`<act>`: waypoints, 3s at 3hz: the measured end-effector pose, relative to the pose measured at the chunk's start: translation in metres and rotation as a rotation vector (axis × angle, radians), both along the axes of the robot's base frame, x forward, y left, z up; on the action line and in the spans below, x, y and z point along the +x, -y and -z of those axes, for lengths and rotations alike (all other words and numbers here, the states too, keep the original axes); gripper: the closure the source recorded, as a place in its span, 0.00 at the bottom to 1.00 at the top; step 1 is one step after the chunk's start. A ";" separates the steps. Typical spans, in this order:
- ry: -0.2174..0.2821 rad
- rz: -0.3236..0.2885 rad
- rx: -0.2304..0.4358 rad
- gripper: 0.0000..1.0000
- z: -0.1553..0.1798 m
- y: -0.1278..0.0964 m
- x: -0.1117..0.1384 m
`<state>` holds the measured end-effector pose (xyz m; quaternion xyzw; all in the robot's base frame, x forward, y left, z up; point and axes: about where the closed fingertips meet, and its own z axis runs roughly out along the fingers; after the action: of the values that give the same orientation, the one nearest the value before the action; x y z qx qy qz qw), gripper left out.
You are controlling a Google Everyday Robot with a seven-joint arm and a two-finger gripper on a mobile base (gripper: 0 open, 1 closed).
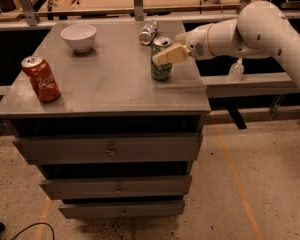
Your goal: Move green can near white bowl
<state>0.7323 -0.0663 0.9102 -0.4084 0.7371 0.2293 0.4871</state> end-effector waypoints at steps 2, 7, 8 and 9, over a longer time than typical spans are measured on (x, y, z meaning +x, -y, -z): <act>-0.034 -0.050 0.014 0.74 0.017 -0.027 0.011; 0.053 -0.220 0.197 1.00 -0.028 -0.181 0.089; 0.027 -0.197 0.251 1.00 -0.022 -0.198 0.093; 0.080 -0.156 0.277 1.00 -0.021 -0.204 0.088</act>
Offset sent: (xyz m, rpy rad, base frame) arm 0.0114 0.0384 -0.0220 0.0192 0.0524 0.0960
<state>0.8200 0.1375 0.9310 -0.4022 0.6445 0.3494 0.5484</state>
